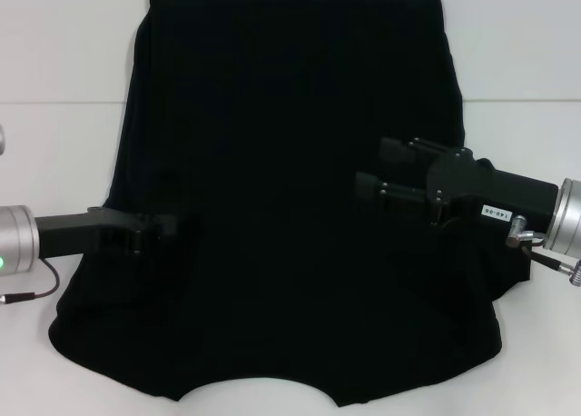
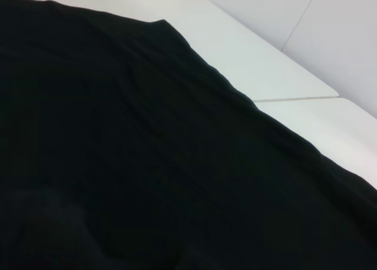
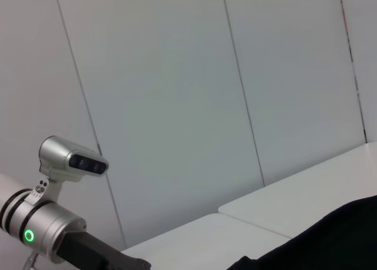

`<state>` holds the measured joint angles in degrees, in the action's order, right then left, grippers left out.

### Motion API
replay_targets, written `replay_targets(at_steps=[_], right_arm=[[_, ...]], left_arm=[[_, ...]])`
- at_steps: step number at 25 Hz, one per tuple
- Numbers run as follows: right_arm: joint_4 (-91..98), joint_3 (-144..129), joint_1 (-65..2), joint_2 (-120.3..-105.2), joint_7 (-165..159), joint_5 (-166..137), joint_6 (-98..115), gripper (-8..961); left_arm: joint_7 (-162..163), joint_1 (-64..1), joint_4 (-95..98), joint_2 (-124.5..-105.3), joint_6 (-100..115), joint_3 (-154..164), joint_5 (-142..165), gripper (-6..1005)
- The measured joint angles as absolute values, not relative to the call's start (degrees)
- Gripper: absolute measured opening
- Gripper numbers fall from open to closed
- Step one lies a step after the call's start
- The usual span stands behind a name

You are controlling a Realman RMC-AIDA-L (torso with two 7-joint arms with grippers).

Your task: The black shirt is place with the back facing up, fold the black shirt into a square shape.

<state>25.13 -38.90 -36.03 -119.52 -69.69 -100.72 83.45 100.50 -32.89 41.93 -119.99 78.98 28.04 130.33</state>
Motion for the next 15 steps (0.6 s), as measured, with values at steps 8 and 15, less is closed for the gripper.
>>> replay_targets(at_steps=[8,15], right_arm=[[25.18,-38.56,-35.98,-119.43,-70.00,-100.72,83.51,712],[25.54,-36.83,-35.48,-118.78,-70.97,-100.58,83.03,711]], left_arm=[[100.94,-32.65,42.17,-119.99,78.44,27.32,128.10,0],[100.01,-31.28,45.34,-119.49,86.46,25.76,125.17,154]])
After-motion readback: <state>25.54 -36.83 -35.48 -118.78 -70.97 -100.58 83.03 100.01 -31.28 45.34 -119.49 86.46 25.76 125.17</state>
